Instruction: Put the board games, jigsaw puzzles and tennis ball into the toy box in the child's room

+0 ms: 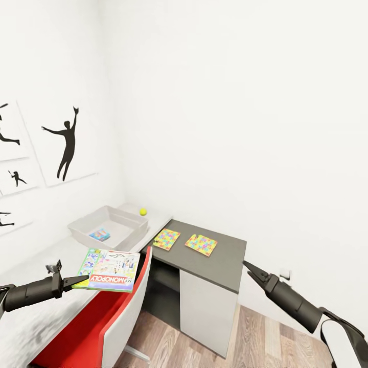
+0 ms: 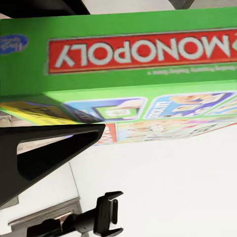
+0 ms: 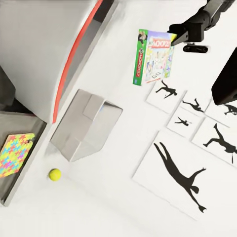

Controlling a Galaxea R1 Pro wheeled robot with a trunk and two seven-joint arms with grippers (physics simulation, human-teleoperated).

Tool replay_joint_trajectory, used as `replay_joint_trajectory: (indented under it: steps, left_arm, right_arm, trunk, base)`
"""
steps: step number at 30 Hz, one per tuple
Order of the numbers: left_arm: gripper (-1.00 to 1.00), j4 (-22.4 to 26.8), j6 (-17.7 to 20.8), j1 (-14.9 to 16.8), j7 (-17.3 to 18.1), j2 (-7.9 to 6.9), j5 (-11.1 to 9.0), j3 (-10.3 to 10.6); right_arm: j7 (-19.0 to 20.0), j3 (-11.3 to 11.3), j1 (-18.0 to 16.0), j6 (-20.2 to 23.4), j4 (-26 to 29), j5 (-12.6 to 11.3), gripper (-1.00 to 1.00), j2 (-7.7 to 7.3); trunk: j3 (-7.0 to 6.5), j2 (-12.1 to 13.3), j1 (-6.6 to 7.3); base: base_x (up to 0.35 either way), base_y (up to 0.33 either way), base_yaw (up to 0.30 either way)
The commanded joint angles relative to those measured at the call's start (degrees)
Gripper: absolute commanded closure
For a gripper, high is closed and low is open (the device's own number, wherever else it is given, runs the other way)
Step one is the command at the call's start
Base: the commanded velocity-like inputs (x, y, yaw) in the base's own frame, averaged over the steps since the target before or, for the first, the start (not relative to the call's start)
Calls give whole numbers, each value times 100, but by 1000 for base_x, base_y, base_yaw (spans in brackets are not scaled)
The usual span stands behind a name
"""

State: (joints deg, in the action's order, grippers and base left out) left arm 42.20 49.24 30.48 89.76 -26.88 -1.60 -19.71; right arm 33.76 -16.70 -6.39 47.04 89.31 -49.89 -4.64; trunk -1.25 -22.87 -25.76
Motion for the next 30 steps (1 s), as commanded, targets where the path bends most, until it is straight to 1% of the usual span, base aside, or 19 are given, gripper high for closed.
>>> replay_joint_trajectory:
  steps: [1, 9, 16, 21, 26, 30]
  left_arm:
    - [100, -1, 60, 2, 24, -2, 2, -3]
    - [100, -1, 61, 1, 24, -2, 2, -3]
    - [100, -1, 60, 1, 24, 7, 2, 2]
    - [100, -1, 60, 1, 24, 7, 2, 2]
    - [100, -1, 60, 1, 24, 7, 2, 7]
    - [100, -1, 60, 1, 24, 7, 2, 4]
  right_arm:
    - [26, -18, 1, 86, 32, -9, -100, -13]
    - [58, -33, 10, 152, 79, -5, -100, -28]
    - [53, -19, 15, 148, 78, -3, -100, -28]
    - [55, -4, 14, 146, 78, -3, -100, -24]
    - [52, 3, 14, 141, 78, -3, -100, -27]
    - [52, 1, 13, 140, 78, -2, -100, -22]
  trunk:
    - [7, -5, -2]
    - [18, -5, -2]
    - [18, -5, -2]
    - [18, -5, -2]
    - [18, -5, -2]
    - [18, -5, -2]
  base:
    - [0, 0, 0]
    - [0, 0, 3]
    - [16, 0, 210]
    - [132, -79, 181]
    - [199, -168, 26]
    - [111, -69, 3]
